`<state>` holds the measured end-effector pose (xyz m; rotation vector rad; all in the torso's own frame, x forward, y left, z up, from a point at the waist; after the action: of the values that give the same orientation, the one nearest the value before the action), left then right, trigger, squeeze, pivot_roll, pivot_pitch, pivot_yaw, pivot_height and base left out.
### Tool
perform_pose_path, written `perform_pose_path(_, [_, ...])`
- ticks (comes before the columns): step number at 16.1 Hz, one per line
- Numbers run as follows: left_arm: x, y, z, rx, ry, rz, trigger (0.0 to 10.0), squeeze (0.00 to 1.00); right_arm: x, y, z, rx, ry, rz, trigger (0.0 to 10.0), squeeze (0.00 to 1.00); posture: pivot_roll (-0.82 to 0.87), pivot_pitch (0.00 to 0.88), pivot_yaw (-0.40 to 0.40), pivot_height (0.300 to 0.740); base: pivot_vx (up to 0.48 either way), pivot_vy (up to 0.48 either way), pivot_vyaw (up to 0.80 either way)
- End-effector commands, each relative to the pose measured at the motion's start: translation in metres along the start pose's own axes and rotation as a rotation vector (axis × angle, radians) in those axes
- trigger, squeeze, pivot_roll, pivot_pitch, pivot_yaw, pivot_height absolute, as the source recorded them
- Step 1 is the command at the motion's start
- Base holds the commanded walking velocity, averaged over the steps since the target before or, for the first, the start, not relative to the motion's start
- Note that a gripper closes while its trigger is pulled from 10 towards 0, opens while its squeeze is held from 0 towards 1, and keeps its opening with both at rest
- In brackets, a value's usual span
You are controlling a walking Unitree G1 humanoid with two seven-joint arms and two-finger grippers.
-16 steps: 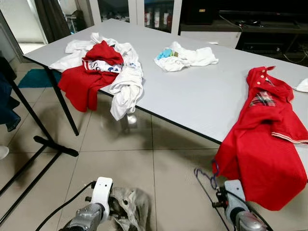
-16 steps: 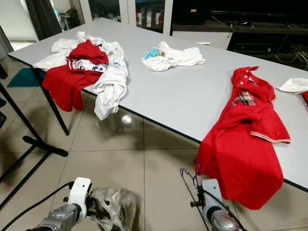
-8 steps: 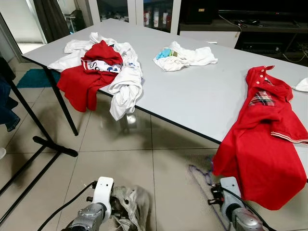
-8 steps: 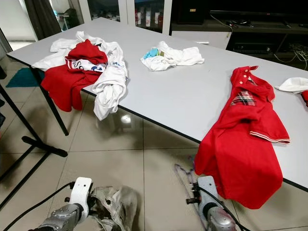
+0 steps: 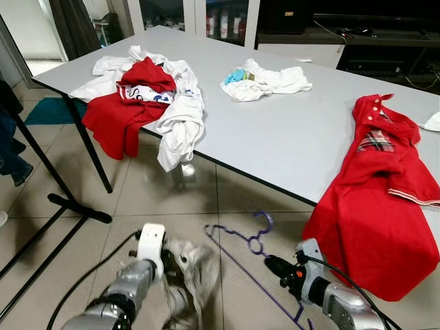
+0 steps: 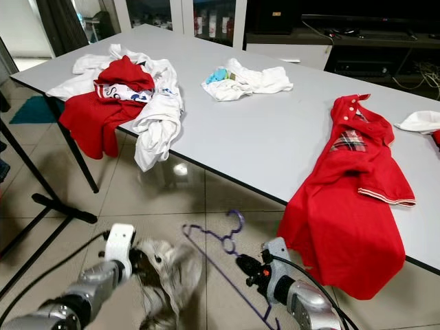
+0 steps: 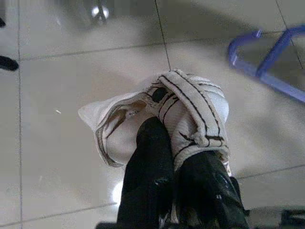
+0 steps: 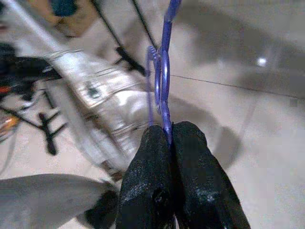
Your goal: Hang hanger
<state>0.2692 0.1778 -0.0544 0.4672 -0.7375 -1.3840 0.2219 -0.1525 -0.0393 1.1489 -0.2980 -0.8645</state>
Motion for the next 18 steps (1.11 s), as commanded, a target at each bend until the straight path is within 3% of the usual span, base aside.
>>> perform_pose_path(1, [-0.001, 0.016, -0.001, 0.048, -0.003, -0.002, 10.0, 0.0, 0.001, 0.006, 0.002, -0.002, 0.03, 0.045, 10.0, 0.0, -0.12, 0.0, 0.025, 0.74, 0.0, 0.0, 0.0])
perform_pose_path(6, [-0.012, 0.014, 0.002, 0.044, 0.018, -0.007, 10.0, 0.0, 0.009, 0.005, 0.026, -0.045, 0.046, 0.075, 10.0, 0.0, -0.12, 0.0, 0.028, 0.74, 0.0, 0.0, 0.0])
perform_pose_path(10, [-0.015, 0.015, 0.003, 0.044, 0.027, -0.01, 10.0, 0.0, 0.024, 0.004, 0.039, -0.127, -0.004, 0.129, 10.0, 0.0, -0.12, 0.0, 0.024, 0.74, 0.0, 0.0, 0.0])
perform_pose_path(13, [-0.013, 0.019, 0.002, 0.055, 0.022, -0.013, 10.0, 0.0, 0.015, 0.017, 0.042, -0.104, 0.094, 0.18, 10.0, 0.0, -0.12, 0.0, 0.024, 0.74, 0.0, 0.0, 0.0])
perform_pose_path(15, [-0.012, 0.023, 0.001, 0.062, 0.018, -0.023, 10.0, 0.0, -0.003, 0.028, 0.039, -0.082, 0.225, 0.227, 10.0, 0.0, -0.12, 0.0, 0.024, 0.74, 0.0, 0.0, 0.0])
perform_pose_path(18, [-0.011, 0.03, 0.001, 0.077, 0.016, -0.031, 10.0, 0.0, -0.015, 0.035, 0.034, -0.067, 0.29, 0.246, 10.0, 0.0, -0.12, 0.0, 0.024, 0.74, 0.0, 0.0, 0.0])
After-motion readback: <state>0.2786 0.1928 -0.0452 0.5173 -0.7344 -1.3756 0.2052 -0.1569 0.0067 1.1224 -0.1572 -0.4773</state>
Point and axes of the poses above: a point about 5 cm out from each wrist's last joint towards the gripper, its own z axis pointing back from the gripper into the wrist, its own y axis along the axis of the wrist's last joint, x = y × z, the point moved 2 cm from there along -z, pointing out of the wrist towards the gripper, and after that the axes turned 13 degrees about z, right-handed, at the moved point
